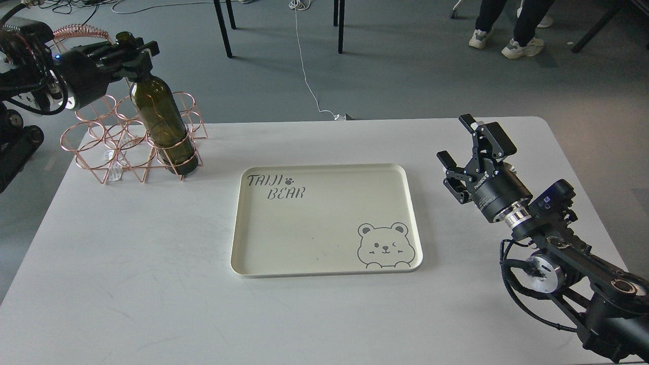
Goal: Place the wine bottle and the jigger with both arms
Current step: 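Hold the bottle in the rack with the left gripper, then open the left gripper and withdraw it from the bottle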
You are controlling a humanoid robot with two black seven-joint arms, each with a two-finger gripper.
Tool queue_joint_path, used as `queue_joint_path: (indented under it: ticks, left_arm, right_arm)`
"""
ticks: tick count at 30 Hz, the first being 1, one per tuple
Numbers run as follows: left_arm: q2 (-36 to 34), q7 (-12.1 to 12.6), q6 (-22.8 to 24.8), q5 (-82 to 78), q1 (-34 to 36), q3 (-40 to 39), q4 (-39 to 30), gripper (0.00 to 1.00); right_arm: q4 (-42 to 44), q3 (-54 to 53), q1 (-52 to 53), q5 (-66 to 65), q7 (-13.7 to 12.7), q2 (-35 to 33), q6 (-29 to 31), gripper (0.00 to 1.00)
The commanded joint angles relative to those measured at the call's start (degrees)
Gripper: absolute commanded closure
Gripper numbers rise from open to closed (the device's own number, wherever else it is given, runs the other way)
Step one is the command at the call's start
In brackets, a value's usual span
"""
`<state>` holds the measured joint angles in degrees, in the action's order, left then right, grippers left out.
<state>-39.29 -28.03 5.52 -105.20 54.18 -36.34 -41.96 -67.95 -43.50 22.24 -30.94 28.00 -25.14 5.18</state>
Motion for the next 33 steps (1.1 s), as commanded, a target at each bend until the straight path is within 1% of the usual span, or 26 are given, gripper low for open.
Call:
queue_joint_path:
  ticks: [1, 4, 7, 9, 10, 11, 12, 14, 15, 28, 31, 33]
  left_arm:
    - [-0.1, 0.0, 0.2, -0.1, -0.1, 0.0, 0.0, 0.96]
    - [-0.1, 0.0, 0.0, -0.1, -0.1, 0.0, 0.0, 0.96]
    - [-0.5, 0.0, 0.3, -0.2, -0.2, 0.0, 0.0, 0.99]
    - [-0.8, 0.0, 0.0, -0.2, 0.0, 0.0, 0.0, 0.99]
    - [-0.8, 0.0, 0.0, -0.1, 0.0, 0.0, 0.0, 0.96]
    - [-0.7, 0.0, 0.0, -0.1, 0.0, 0.0, 0.0, 0.89]
    - [-0.7, 0.0, 0.0, 0.0, 0.0, 0.0, 0.0, 0.73]
    - [-0.5, 0.0, 0.0, 0.2, 0.0, 0.0, 0.0, 0.15]
    - [-0.5, 0.0, 0.0, 0.2, 0.0, 0.0, 0.0, 0.00]
    - [-1.0, 0.0, 0.0, 0.4, 0.4, -0.3, -0.1, 0.00]
    - [-2.0, 0.0, 0.5, 0.5, 2.7, -0.3, -1.5, 0.00]
    - [-4.2, 0.0, 1.1, 1.2, 4.5, -0.3, -3.7, 0.00]
  right_arm:
    - [-0.1, 0.0, 0.0, 0.0, 0.0, -0.1, 0.0, 0.01]
    - [-0.1, 0.0, 0.0, 0.0, 0.0, 0.0, 0.0, 0.01]
    - [-0.1, 0.0, 0.0, 0.0, 0.0, -0.1, 0.0, 0.01]
    - [-0.1, 0.0, 0.0, 0.0, 0.0, 0.0, 0.0, 0.01]
    - [0.0, 0.0, 0.0, 0.0, 0.0, 0.0, 0.0, 0.01]
    - [0.0, 0.0, 0.0, 0.0, 0.0, 0.0, 0.0, 0.01]
    - [0.0, 0.0, 0.0, 0.0, 0.0, 0.0, 0.0, 0.01]
    - [0.0, 0.0, 0.0, 0.0, 0.0, 0.0, 0.0, 0.01]
    - [0.0, 0.0, 0.0, 0.0, 0.0, 0.0, 0.0, 0.01]
    - [0.0, -0.1, 0.0, 0.0, 0.0, -0.1, 0.0, 0.01]
    - [-0.1, -0.2, 0.0, 0.0, 0.0, -0.1, 0.0, 0.01]
    - [-0.1, -0.5, 0.0, 0.0, 0.0, -0.1, -0.1, 0.01]
